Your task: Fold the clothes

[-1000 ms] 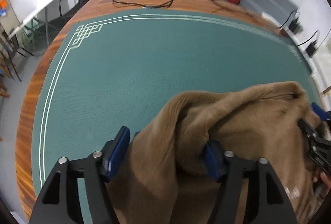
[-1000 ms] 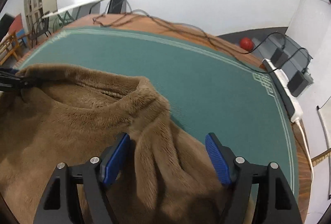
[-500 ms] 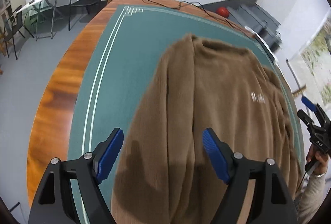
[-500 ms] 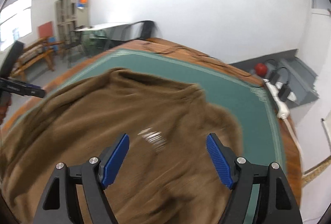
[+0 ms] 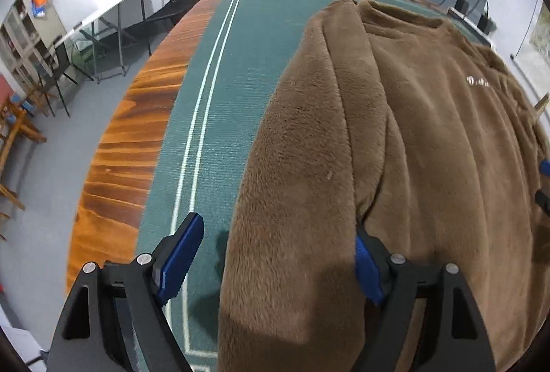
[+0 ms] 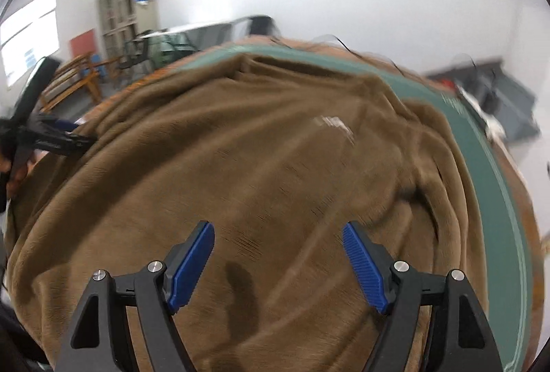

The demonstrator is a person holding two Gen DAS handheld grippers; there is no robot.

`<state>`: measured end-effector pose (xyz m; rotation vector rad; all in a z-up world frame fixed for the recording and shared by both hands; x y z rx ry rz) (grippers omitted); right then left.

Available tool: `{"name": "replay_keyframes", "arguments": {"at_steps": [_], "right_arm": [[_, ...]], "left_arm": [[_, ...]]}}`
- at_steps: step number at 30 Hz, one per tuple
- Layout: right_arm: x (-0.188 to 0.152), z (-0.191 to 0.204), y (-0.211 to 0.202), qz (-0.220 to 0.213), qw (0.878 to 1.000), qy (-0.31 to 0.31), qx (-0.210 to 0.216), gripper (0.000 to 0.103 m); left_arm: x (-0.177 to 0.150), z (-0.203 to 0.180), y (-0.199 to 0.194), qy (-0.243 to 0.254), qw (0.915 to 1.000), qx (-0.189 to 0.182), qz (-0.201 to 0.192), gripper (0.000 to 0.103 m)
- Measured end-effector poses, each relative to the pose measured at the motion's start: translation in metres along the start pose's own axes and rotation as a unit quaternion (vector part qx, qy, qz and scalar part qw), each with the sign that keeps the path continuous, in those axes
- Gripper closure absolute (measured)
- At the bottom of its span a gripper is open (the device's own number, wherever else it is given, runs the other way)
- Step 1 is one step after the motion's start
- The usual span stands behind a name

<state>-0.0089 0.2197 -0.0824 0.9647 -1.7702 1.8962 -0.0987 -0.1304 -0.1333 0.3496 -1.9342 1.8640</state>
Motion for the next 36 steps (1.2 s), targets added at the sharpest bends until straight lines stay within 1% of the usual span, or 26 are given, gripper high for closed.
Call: {"name": "replay_keyframes", "arguments": {"at_steps": [2,3,4,5,7,11,14,16,17,18,19,20,21,22,23,24,25,28,31,32,34,35,36], "right_arm": [[-0.004,-0.015,0.005,0.01,0.999,0.031,-0.003,0.024],[-0.007,-0.021,0.005,0.013,0.999,0.043,-0.004,0.024],[-0.009,-0.024,0.009,0.018,0.999,0.05,-0.005,0.024],[-0.01,-0.026,0.011,0.022,0.998,0.055,-0.007,0.024],[-0.013,-0.025,0.01,0.022,0.998,0.054,-0.011,0.024],[-0.015,-0.028,0.013,0.027,0.998,0.059,-0.006,0.024],[-0.016,-0.032,0.015,0.031,0.998,0.063,-0.001,0.024],[-0.016,-0.034,0.017,0.034,0.997,0.066,0.003,0.024],[-0.016,-0.035,0.018,0.035,0.997,0.067,0.004,0.024],[-0.017,-0.035,0.018,0.037,0.997,0.069,0.007,0.024],[-0.017,-0.036,0.019,0.037,0.997,0.072,0.01,0.024],[-0.017,-0.037,0.019,0.037,0.996,0.075,0.013,0.024],[-0.017,-0.038,0.019,0.037,0.996,0.077,0.015,0.024],[-0.017,-0.038,0.019,0.036,0.996,0.079,0.018,0.024],[-0.017,-0.038,0.019,0.036,0.996,0.081,0.02,0.024],[-0.017,-0.039,0.018,0.035,0.996,0.083,0.022,0.024],[-0.017,-0.039,0.018,0.034,0.995,0.086,0.026,0.023],[-0.019,-0.043,0.015,0.027,0.993,0.103,0.047,0.023],[-0.021,-0.058,0.01,0.012,0.986,0.141,0.085,0.023],[-0.022,-0.065,0.007,0.005,0.983,0.156,0.097,0.023],[-0.025,-0.077,-0.004,-0.005,0.977,0.179,0.114,0.023],[-0.027,-0.082,-0.01,-0.01,0.976,0.186,0.116,0.023],[-0.031,-0.088,-0.018,-0.016,0.976,0.188,0.11,0.023]], "left_arm": [[0.005,0.008,0.003,-0.017,0.9998,-0.013,0.0,0.063],[0.009,0.013,0.002,-0.029,0.9995,-0.016,-0.001,0.067],[0.013,0.018,0.001,-0.04,0.999,-0.019,-0.002,0.078],[0.017,0.025,-0.002,-0.051,0.9986,-0.013,-0.008,0.082],[0.025,0.038,-0.012,-0.072,0.997,0.006,-0.027,0.084],[0.055,0.063,-0.036,-0.111,0.9905,0.039,-0.072,0.085],[0.074,0.069,-0.036,-0.12,0.9886,0.056,-0.072,0.084],[0.077,0.065,-0.025,-0.114,0.9905,0.057,-0.051,0.082],[0.075,0.061,-0.02,-0.111,0.9916,0.052,-0.041,0.078],[0.072,0.057,-0.015,-0.108,0.9926,0.047,-0.031,0.076],[0.069,0.053,-0.01,-0.104,0.9934,0.042,-0.021,0.07],[0.065,0.049,-0.01,-0.102,0.994,0.036,-0.021,0.06],[0.06,0.046,-0.013,-0.099,0.9943,0.029,-0.027,0.053],[0.055,0.043,-0.016,-0.097,0.9945,0.022,-0.033,0.038],[0.051,0.039,-0.022,-0.096,0.9944,0.015,-0.04,0.027],[0.047,0.036,-0.028,-0.097,0.9941,0.007,-0.049,0.024],[0.043,0.032,-0.035,-0.097,0.9936,-0.001,-0.057,0.023],[0.031,0.021,-0.056,-0.099,0.9914,-0.025,-0.082,0.023],[0.018,0.011,-0.076,-0.1,0.988,-0.049,-0.107,0.022],[0.014,0.005,-0.082,-0.094,0.9875,-0.057,-0.113,0.021],[0.0,-0.019,-0.091,-0.066,0.9872,-0.078,-0.122,0.019],[-0.006,-0.031,-0.09,-0.053,0.9874,-0.087,-0.122,0.018],[-0.012,-0.041,-0.087,-0.041,0.9877,-0.093,-0.119,0.018]]}}
Point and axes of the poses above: each gripper's, at about its wrist camera, not at the fingertips, and y roughly the way its jaws point, z to its left, x to its top, the point moved 1 cm from there along y, roughly the way its jaws point
